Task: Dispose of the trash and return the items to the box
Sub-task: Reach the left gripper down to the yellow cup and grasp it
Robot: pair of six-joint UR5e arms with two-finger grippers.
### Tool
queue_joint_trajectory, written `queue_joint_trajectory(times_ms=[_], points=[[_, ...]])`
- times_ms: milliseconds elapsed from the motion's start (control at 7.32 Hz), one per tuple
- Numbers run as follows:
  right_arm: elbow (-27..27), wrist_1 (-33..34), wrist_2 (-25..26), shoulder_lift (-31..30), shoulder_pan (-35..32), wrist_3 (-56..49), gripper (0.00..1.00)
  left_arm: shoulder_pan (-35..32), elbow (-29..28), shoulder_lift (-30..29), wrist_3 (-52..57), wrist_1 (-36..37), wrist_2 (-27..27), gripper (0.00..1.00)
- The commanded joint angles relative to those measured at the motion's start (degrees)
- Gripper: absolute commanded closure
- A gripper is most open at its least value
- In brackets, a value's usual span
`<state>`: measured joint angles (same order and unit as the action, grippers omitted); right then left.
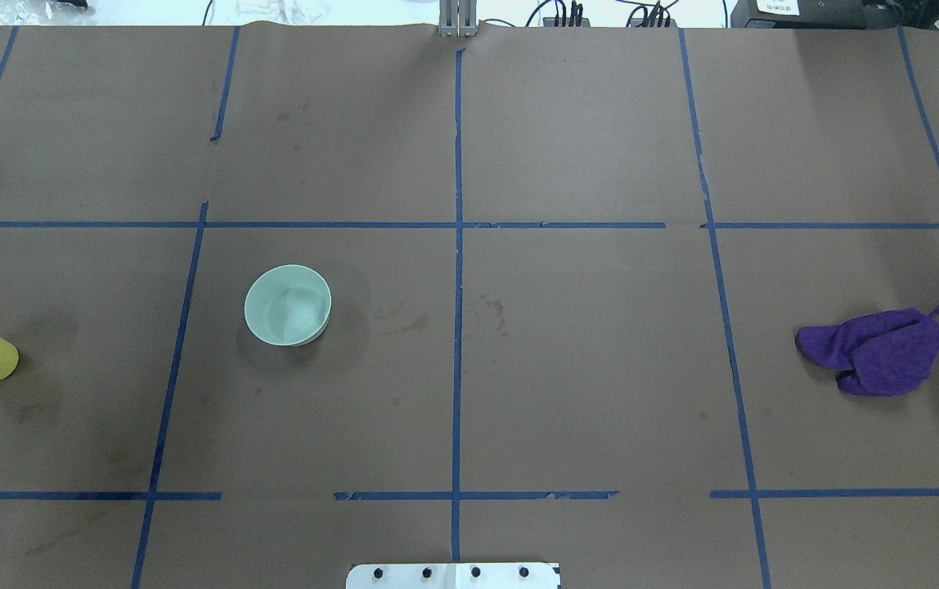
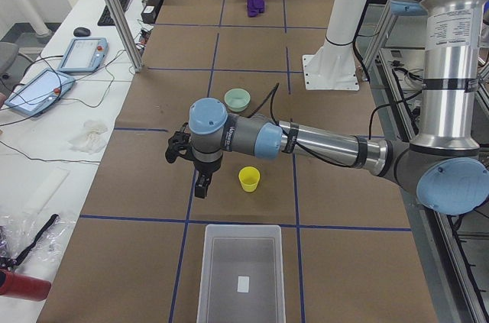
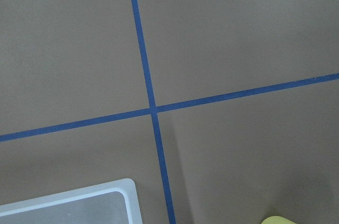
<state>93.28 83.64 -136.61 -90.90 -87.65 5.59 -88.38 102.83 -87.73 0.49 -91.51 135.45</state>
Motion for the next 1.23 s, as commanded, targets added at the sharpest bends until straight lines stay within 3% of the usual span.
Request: queue_joint_trajectory(times_ms=[0, 410, 547, 1094], points=[[0.1, -0.3, -0.8, -0.1, 0.4, 0.5, 0.00, 0.1, -0.2, 0.5, -0.2, -0.1, 0.6, 0.00], [0.1, -1.1, -0.7, -0.3, 1.8, 0.6, 0.00, 3.4, 0.4, 0.3, -0.3, -6.8, 0.6, 0.00], [0.2, -1.1, -0.6, -0.2, 2.4, 1.0, 0.00, 8.0, 0.3, 0.8, -0.6, -7.4, 0.3, 0.00], [0.1, -3.1, -0.7, -0.2, 3.8, 0.9, 0.00, 16.4, -2.0, 4.3, -0.3, -8.4, -0.7, 0.00]])
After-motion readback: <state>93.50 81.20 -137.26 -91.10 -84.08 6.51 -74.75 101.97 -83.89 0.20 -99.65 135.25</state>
